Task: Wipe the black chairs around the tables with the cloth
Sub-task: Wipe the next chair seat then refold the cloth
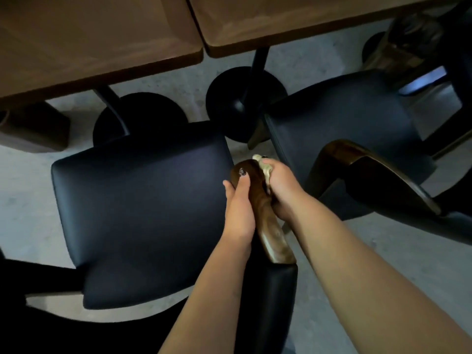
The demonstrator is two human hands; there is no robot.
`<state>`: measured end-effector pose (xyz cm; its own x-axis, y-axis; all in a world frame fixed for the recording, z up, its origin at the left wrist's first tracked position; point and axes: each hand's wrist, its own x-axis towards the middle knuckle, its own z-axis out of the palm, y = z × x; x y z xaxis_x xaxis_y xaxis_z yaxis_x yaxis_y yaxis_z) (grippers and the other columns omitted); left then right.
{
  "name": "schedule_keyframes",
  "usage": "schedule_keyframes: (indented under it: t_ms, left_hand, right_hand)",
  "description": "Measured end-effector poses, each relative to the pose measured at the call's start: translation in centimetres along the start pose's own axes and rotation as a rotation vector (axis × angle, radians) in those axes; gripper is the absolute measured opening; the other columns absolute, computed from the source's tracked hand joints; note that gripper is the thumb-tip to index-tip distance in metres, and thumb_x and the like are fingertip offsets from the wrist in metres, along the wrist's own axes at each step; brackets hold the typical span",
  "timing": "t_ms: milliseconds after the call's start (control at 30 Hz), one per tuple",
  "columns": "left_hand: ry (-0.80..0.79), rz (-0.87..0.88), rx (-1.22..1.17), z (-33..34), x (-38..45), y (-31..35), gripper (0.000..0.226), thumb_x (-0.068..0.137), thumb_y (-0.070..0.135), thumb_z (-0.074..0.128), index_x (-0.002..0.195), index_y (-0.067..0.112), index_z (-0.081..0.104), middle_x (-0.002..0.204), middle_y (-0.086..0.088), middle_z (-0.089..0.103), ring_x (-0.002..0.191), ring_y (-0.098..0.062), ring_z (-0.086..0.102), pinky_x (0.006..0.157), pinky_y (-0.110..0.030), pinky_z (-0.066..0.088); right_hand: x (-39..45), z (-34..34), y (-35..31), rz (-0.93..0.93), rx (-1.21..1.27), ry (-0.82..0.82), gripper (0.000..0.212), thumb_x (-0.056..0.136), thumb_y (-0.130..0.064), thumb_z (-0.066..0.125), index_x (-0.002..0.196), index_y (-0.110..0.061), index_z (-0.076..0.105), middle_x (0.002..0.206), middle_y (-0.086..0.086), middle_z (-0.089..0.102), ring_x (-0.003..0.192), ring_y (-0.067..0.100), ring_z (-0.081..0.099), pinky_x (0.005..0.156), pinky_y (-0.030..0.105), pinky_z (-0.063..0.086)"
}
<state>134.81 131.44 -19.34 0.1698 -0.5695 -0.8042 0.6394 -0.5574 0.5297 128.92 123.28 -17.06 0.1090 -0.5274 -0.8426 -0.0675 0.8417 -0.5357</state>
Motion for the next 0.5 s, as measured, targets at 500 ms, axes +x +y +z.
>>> schedule_keyframes:
  t_ms: [500]
  left_hand:
    - [0.028,-0.033,-0.181,0.3,0.7,-0.3,0.068,0.084,0.050,0.059,0.143,0.019,0.047,0.125,-0.011,0.064,0.112,-0.030,0.062,0.105,-0.049,0.044]
  right_hand:
    - [3.1,-1.5,5.4,0.253,0.262,0.200,0.036,0.100,-0.015,0.032,0.071,-0.009,0.052,0.062,0.008,0.051,0.052,0.021,0.052,0.054,0.026,0.043]
